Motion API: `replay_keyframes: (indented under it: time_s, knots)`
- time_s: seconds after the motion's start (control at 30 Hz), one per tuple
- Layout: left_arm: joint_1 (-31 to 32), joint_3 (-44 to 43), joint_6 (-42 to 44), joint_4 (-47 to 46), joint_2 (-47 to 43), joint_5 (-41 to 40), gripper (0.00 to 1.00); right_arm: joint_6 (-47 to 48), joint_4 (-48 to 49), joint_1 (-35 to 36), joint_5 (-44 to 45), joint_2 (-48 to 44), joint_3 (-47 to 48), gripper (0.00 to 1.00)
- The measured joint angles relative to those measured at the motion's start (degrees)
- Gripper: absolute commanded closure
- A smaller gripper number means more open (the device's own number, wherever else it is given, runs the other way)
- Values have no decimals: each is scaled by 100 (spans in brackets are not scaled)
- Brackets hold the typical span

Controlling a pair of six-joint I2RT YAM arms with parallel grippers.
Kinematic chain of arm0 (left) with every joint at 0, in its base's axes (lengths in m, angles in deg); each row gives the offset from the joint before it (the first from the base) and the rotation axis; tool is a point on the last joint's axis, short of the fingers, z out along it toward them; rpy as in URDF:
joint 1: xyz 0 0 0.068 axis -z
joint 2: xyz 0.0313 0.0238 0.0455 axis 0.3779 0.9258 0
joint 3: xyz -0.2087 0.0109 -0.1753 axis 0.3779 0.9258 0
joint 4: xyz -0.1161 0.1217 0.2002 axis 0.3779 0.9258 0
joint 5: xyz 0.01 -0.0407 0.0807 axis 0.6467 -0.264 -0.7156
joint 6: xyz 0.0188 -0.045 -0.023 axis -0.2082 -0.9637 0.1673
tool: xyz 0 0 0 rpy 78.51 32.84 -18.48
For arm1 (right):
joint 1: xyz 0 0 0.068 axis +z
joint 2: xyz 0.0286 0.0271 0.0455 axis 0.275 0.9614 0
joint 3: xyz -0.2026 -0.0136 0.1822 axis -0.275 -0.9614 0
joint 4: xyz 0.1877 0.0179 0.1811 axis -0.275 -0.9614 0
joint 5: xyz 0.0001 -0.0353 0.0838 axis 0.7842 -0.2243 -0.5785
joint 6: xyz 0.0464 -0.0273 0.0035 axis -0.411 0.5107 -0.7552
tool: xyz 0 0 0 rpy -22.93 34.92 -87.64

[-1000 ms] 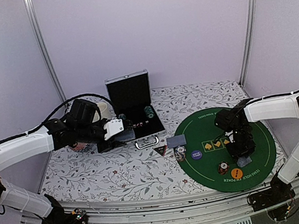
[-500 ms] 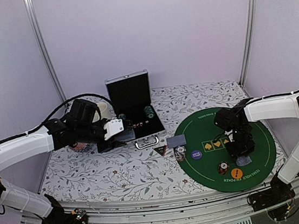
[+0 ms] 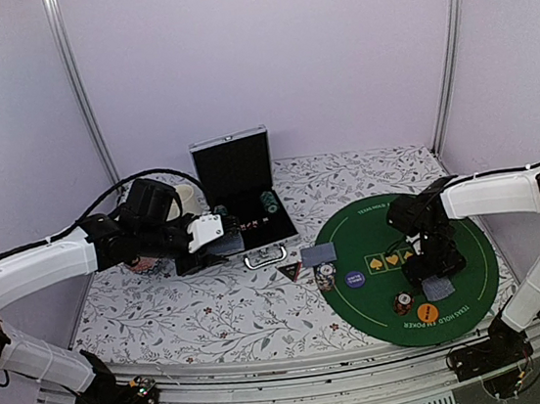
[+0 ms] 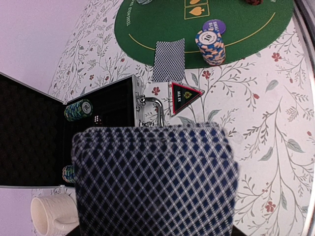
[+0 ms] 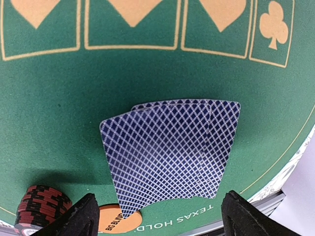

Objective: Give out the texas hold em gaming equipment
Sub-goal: Place the poker card in the small blind area, then pick up the poker card from the face-down deck piles.

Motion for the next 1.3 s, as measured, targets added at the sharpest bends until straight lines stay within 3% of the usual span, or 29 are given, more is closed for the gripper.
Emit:
replay_keyframes:
  time_s: [0.27, 0.47, 0.67, 0.9, 1.03, 1.3]
  knots:
    - [0, 0, 4, 0, 0, 0, 50, -31, -190, 2, 223, -46, 481, 1]
    - [0, 0, 20, 0, 0, 7, 50, 129, 50, 273, 413, -555, 1762, 1]
    - [0, 0, 44, 0, 0, 7, 50, 551, 2243, 1158, -754, -813, 2166, 1]
    - [0, 0, 44, 0, 0, 33, 50, 223, 5471, 1510, -3093, 315, 2026, 1]
    - [0, 0, 44, 0, -11, 48, 50, 46, 6196, 1615, -3755, 1213, 2396, 1]
    - [0, 0, 44, 0, -39, 55, 50, 11, 6610, 1818, -4406, 1781, 2653, 1]
